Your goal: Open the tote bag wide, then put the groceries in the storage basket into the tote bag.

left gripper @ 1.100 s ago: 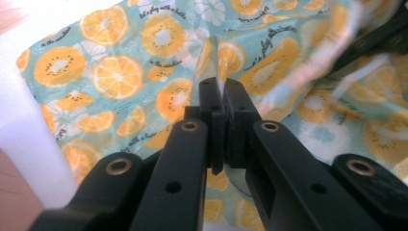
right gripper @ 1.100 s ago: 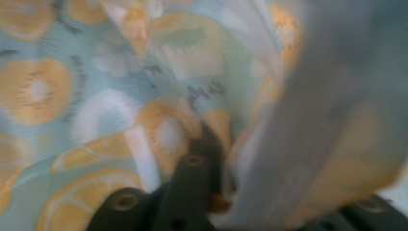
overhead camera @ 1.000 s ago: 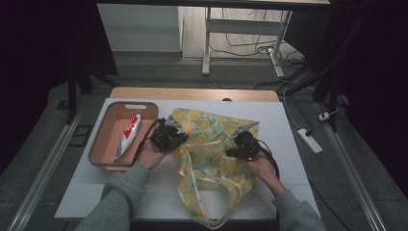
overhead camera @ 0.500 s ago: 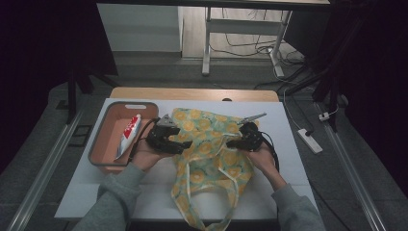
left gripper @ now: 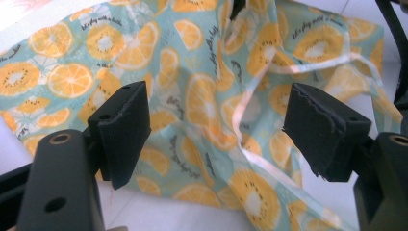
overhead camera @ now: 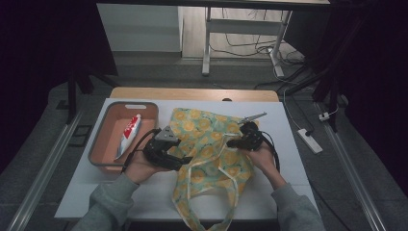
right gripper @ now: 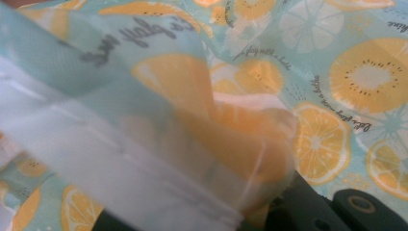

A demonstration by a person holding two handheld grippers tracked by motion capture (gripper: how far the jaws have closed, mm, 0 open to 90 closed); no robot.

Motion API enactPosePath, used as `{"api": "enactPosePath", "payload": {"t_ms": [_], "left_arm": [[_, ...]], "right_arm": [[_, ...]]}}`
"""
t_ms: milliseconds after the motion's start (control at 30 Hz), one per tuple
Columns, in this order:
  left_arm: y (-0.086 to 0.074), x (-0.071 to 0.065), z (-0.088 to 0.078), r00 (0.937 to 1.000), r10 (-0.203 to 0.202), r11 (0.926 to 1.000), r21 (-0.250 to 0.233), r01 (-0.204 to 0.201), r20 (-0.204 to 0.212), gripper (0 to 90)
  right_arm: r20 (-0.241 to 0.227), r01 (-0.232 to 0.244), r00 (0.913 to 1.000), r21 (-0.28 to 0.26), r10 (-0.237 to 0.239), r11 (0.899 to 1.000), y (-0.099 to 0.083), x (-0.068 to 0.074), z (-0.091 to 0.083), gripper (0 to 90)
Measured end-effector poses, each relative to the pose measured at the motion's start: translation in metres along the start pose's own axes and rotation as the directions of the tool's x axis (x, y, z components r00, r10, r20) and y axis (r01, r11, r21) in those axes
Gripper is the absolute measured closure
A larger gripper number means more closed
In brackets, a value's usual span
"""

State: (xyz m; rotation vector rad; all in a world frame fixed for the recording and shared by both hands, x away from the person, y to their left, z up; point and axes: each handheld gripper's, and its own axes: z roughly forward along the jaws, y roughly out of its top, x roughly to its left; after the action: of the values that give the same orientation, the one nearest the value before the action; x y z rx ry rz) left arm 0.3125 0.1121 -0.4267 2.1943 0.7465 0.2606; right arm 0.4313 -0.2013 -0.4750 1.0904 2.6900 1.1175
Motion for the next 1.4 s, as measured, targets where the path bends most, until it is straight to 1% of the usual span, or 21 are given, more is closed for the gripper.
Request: {"api": "enactPosePath", "payload": {"t_ms": [67,200,267,400,433,467,500,567,700,733,800,867,1033,1067,1100,1167,1200,1233,1267,1300,1400], "left_arm": [[-0.002,0.0,-0.006,0.9998,0.003,1.0,-0.001,-0.003,-0.019,24.9],[-0.009,0.015,-0.024,0.9974,-0.037,0.9992,-0.019,0.036,-0.061,26.3],[-0.013,0.028,-0.032,0.9907,-0.066,0.9978,-0.014,0.065,-0.119,26.5],[-0.025,0.06,-0.043,0.9666,-0.144,0.9892,-0.002,0.147,-0.212,26.5],[-0.028,0.067,-0.045,0.9586,-0.163,0.986,-0.005,0.166,-0.234,26.5],[-0.034,0.081,-0.05,0.9438,-0.2,0.9788,-0.01,0.205,-0.263,26.6],[-0.034,0.081,-0.05,0.9438,-0.2,0.9788,-0.01,0.205,-0.263,26.6],[-0.04,0.092,-0.054,0.9346,-0.227,0.9725,-0.015,0.232,-0.273,26.6],[-0.048,0.113,-0.051,0.8988,-0.262,0.9593,0.008,0.282,-0.352,26.3],[-0.051,0.124,-0.046,0.8863,-0.291,0.9483,0.015,0.317,-0.361,26.2],[-0.053,0.129,-0.043,0.8828,-0.294,0.9453,0.024,0.325,-0.366,25.6],[-0.055,0.138,-0.037,0.8732,-0.31,0.9366,0.037,0.349,-0.376,24.7],[-0.057,0.159,-0.025,0.8503,-0.351,0.9117,0.063,0.406,-0.392,23.5],[-0.057,0.169,-0.022,0.8409,-0.366,0.9,0.078,0.429,-0.398,23.3],[-0.057,0.169,-0.022,0.8409,-0.366,0.9,0.078,0.429,-0.398,23.1],[-0.058,0.179,-0.02,0.8334,-0.379,0.8882,0.094,0.45,-0.402,22.9],[-0.06,0.189,-0.017,0.8175,-0.395,0.8724,0.108,0.477,-0.42,22.6],[-0.06,0.189,-0.017,0.8175,-0.395,0.8724,0.108,0.477,-0.42,22.4],[-0.065,0.199,-0.014,0.8044,-0.416,0.8564,0.115,0.503,-0.424,22.4],[-0.065,0.199,-0.014,0.8044,-0.416,0.8564,0.115,0.503,-0.424,22.2],[-0.072,0.209,-0.009,0.7847,-0.435,0.8341,0.131,0.536,-0.441,21.6]], "right_arm": [[0.0,0.002,1.0,-0.006,-0.002,1.0,0.0,0.0,-0.001,88.9],[-0.001,0.006,1.0,-0.012,-0.006,1.0,0.0,0.0,-0.003,88.9],[0.0,0.01,0.9999,-0.015,-0.01,1.0,0.0,0.001,-0.004,88.9],[-0.001,0.014,0.9999,-0.018,-0.014,1.0,-0.001,0.002,-0.006,88.9],[-0.001,0.014,0.9999,-0.018,-0.014,1.0,-0.001,0.002,-0.006,88.9],[0.0,0.014,0.9999,-0.021,-0.014,1.0,-0.001,0.002,-0.007,88.9],[-0.002,0.017,0.9998,-0.023,-0.017,1.0,-0.001,0.002,-0.007,88.9],[-0.001,0.019,0.9998,-0.023,-0.019,1.0,-0.001,0.002,-0.007,88.9],[-0.002,0.018,0.9998,-0.024,-0.018,1.0,-0.001,0.003,-0.007,88.9],[-0.002,0.019,0.9998,-0.024,-0.019,1.0,-0.001,0.003,-0.007,88.9],[-0.003,0.022,0.9998,-0.023,-0.022,0.999,-0.001,0.003,-0.007,88.9],[-0.01,0.021,0.9997,-0.023,-0.022,1.0,-0.002,0.004,-0.006,88.9],[-0.02,0.03,0.9994,-0.023,-0.03,0.999,-0.001,0.007,-0.006,88.9],[-0.022,0.031,0.9993,-0.024,-0.031,0.999,-0.001,0.008,-0.006,88.9],[-0.022,0.031,0.9993,-0.024,-0.031,0.999,-0.001,0.008,-0.006,88.9],[-0.02,0.034,0.9992,-0.028,-0.035,0.999,0.0,0.009,-0.007,88.9],[-0.02,0.035,0.9992,-0.03,-0.035,0.999,0.0,0.009,-0.008,88.9],[-0.021,0.033,0.9992,-0.031,-0.034,0.999,0.0,0.009,-0.008,88.9],[-0.021,0.034,0.9992,-0.031,-0.035,0.999,0.0,0.009,-0.009,88.9],[-0.021,0.034,0.9992,-0.031,-0.035,0.999,0.0,0.009,-0.009,88.9],[-0.023,0.035,0.9991,-0.036,-0.036,0.999,-0.001,0.009,-0.01,88.9]]}}
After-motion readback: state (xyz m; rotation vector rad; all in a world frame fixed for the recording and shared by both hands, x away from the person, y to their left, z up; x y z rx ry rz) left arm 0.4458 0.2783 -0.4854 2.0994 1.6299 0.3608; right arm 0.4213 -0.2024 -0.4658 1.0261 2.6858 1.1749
